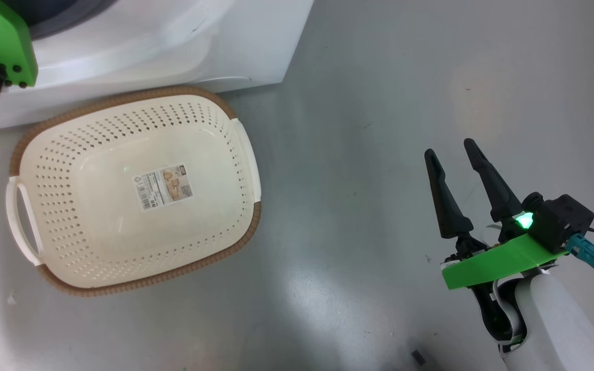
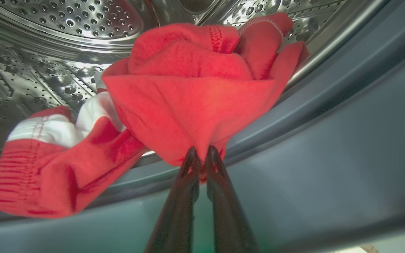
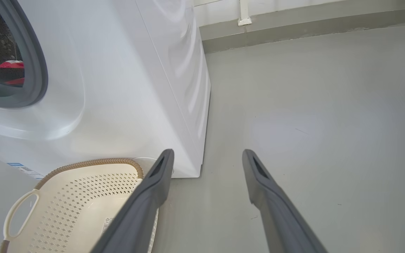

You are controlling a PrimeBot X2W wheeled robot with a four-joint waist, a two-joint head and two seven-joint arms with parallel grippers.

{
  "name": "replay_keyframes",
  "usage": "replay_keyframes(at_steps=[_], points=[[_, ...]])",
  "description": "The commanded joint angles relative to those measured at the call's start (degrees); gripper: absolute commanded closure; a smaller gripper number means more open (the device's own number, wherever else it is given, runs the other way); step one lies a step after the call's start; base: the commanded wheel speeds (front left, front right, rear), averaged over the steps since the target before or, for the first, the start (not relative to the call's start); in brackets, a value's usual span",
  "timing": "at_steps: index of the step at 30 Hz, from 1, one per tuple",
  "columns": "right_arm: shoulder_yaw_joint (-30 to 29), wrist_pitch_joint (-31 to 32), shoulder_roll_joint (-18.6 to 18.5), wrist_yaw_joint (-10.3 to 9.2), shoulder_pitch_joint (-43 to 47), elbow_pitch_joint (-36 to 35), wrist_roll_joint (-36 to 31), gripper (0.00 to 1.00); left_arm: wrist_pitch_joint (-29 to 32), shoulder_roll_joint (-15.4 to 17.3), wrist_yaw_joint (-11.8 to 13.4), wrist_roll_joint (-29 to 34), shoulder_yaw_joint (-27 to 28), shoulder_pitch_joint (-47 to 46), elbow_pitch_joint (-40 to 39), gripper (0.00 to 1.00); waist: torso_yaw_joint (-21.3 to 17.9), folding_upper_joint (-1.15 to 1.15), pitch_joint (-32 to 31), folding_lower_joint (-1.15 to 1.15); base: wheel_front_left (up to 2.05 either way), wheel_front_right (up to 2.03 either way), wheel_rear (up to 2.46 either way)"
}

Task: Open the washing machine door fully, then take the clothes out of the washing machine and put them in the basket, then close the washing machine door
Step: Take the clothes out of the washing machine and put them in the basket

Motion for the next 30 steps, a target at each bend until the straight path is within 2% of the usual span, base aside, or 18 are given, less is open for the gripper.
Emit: replay_keyframes(at_steps=[1,11,17,22,30], points=[[1.0,-0.4,-0.1,0.28,0.6,-1.4,-0.7,0.00,-0.7,2.8,-0.1,-0.3,0.3,-1.7,-0.8,1.00,0.1,0.00,-0.1,0.00,0.00,0.00,0.00],[0.2,-0.4,-0.4,0.28,1.0,-1.0,-0.9,0.00,-6.9,1.1,0.0,-2.9,1.6,-0.4,-0.8,1.00,1.8,0.00,-2.1,0.00,0.00,0.00,0.00],[-0.2,-0.4,-0.7,0.28,1.6,-0.7,-0.9,0.00,-9.9,-0.3,-0.2,-4.9,2.2,2.2,-3.5,1.00,3.1,0.00,-4.1,0.00,0.00,0.00,0.00],[0.0,-0.4,-0.9,0.28,1.7,-0.6,-0.9,0.00,-10.3,-0.5,-0.3,-6.0,2.8,4.8,-9.7,1.00,3.6,0.00,-5.1,0.00,0.00,0.00,0.00],[-0.5,-0.4,-1.0,0.28,2.4,-0.1,-0.8,0.00,-10.3,-0.2,-0.3,-6.4,7.1,11.0,-20.9,1.00,4.3,0.00,-7.0,0.00,0.00,0.00,0.00]])
